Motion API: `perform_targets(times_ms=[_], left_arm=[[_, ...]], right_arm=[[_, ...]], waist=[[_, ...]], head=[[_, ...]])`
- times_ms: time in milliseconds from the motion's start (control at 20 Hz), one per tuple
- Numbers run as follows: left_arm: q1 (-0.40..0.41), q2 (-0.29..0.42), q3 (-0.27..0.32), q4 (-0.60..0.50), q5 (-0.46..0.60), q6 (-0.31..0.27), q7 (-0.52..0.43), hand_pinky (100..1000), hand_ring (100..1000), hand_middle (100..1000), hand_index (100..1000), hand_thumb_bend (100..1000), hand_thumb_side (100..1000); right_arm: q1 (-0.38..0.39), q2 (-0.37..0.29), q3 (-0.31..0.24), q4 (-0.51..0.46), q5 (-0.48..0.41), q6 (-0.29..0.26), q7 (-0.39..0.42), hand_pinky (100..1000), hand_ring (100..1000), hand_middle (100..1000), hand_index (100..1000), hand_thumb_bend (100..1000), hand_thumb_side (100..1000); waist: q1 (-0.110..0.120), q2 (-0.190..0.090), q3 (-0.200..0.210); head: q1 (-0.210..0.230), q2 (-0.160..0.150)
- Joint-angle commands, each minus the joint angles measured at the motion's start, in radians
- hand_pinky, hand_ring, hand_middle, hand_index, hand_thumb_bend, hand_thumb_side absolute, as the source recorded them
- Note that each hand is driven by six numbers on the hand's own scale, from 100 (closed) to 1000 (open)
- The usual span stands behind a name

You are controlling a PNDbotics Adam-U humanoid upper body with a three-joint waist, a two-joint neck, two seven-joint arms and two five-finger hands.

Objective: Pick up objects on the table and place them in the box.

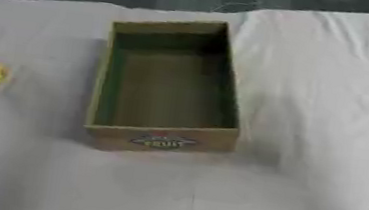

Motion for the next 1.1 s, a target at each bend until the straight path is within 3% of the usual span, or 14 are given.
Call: perform_targets(times_ms=[50,700,750,950,1100], left_arm=[[-0.023,0.024,0.017,0.009,-0.022,-0.007,0.007,724,865,857,1000,344,546],[-0.04,0.016,0.034,0.068,-0.072,-0.003,-0.012,725,865,845,1000,297,535],[-0.041,0.013,0.037,0.072,-0.067,-0.008,-0.018,698,836,786,983,256,511],[-0.046,0.015,0.039,0.065,-0.015,-0.03,-0.024,672,803,704,862,274,492],[-0.044,0.017,0.036,0.044,0.03,-0.04,0.003,652,786,698,820,299,480]], right_arm=[[-0.009,-0.033,-0.002,-0.017,0.007,-0.004,0.001,748,759,742,852,100,824],[-0.013,-0.034,0.002,-0.017,0.008,-0.006,0.002,750,761,742,853,100,825],[-0.012,-0.034,0.001,-0.017,0.008,-0.006,0.001,751,762,743,853,100,825],[-0.01,-0.033,0.001,-0.017,0.008,-0.004,0.0,752,762,743,854,100,825],[-0.009,-0.032,0.001,-0.017,0.007,-0.003,0.0,753,762,743,854,100,826]], waist=[[-0.002,-0.017,-0.002],[0.003,-0.003,-0.012],[0.003,-0.003,-0.011],[0.0,-0.004,-0.004],[-0.002,-0.006,0.0]], head=[[0.007,-0.015],[0.017,-0.028],[0.017,-0.023],[0.015,-0.016],[0.013,-0.016]])
